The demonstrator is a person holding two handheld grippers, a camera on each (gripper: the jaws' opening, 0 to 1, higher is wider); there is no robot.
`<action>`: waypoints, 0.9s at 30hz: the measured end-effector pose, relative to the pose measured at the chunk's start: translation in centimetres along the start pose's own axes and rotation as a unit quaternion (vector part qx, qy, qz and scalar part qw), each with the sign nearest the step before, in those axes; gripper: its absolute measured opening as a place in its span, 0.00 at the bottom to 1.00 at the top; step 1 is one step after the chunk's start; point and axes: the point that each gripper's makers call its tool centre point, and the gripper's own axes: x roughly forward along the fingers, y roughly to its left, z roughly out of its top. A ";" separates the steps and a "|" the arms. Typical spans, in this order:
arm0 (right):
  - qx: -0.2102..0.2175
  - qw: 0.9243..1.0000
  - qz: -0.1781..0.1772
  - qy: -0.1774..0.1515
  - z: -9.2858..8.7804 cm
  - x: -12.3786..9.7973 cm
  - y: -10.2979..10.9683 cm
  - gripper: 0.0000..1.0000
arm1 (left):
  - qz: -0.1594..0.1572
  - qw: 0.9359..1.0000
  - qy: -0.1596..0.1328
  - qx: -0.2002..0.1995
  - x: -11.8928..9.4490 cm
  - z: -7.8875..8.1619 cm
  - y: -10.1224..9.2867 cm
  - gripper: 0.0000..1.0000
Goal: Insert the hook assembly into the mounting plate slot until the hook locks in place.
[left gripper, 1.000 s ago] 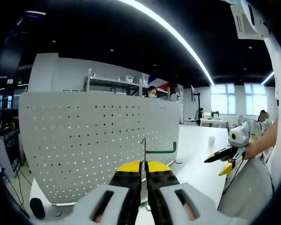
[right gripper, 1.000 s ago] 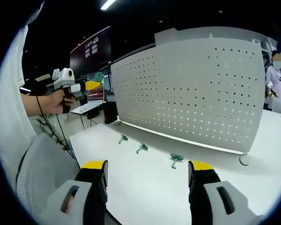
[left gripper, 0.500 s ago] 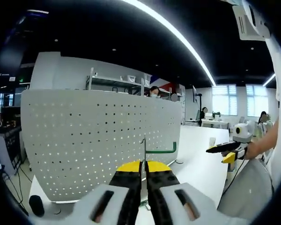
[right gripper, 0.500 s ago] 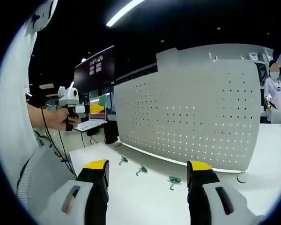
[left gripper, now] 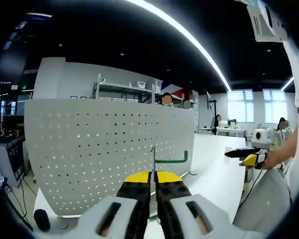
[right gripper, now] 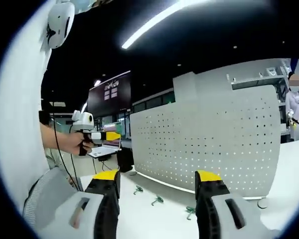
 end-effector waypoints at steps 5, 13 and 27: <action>0.001 1.000 0.008 0.000 0.7 0.9 0.4 0.52 | 0.000 1.000 0.005 0.005 0.4 -0.2 -0.2 0.02; 0.004 1.000 0.023 0.007 0.6 2.7 0.9 0.47 | 0.002 1.000 0.012 0.014 0.7 -0.8 -0.3 0.02; 0.021 0.997 0.069 -0.001 1.8 6.2 2.7 0.40 | 0.003 1.000 0.012 0.028 2.0 -0.9 -1.6 0.02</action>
